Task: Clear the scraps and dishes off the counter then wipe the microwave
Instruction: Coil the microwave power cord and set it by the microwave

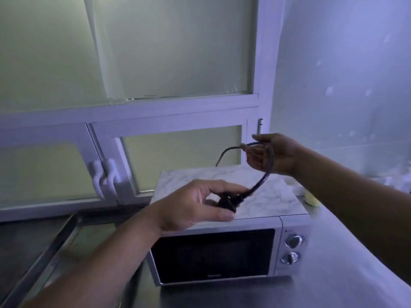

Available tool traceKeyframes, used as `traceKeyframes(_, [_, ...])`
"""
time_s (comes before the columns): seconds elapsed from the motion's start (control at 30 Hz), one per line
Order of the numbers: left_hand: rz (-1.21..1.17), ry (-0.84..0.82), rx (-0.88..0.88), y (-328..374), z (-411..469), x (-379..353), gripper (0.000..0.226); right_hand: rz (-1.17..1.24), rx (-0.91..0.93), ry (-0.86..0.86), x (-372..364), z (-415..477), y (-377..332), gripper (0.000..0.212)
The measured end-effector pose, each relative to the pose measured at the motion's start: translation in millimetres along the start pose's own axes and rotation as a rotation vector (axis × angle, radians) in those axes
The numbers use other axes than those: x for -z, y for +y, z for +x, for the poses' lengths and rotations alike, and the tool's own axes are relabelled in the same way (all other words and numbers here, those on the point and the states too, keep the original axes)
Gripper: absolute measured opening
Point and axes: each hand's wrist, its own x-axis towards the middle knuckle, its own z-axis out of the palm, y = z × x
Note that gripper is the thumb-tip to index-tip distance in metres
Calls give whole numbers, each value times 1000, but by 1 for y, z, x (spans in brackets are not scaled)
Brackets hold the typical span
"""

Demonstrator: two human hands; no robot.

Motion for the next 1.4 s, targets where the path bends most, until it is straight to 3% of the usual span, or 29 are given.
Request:
traceKeyframes(0.07, [104,-104,32,-3,17,-20,40,-86,31,78,5,-22,-21,24])
traceKeyframes(0.13, [190,-87,43,-8,38,-31,31,-132,92,97,18,-51,-44,26])
traceKeyframes(0.3, [117,428,212,-48,111,-23,17,-189,317,53,88,-131,-111,35])
traceKeyframes(0.4, [76,592,367,-76,161,-21,27,-291,356,111,139,-151,-119,35])
traceKeyframes(0.5, [57,654,470,-99,215,-33,41,-342,348,119,182,-145,-112,33])
traceKeyframes(0.6, [222,657,519,-121,263,-44,59,-386,315,99,228,-129,-110,34])
traceKeyframes(0.9, [642,929,759,-182,344,-17,20,-292,272,12,321,-29,-79,27])
traceKeyframes(1.03, [787,921,826,-200,347,10,22,-351,224,-32,338,30,-62,20])
traceKeyframes(1.2, [876,895,658,-191,380,37,26,-433,240,-24,363,88,-45,10])
traceKeyframes(1.33, [1250,598,454,-152,444,25,41,-422,337,36,374,101,-36,26])
traceKeyframes(1.4, [1354,399,390,-138,480,-1,32,-563,368,56,383,95,-32,29])
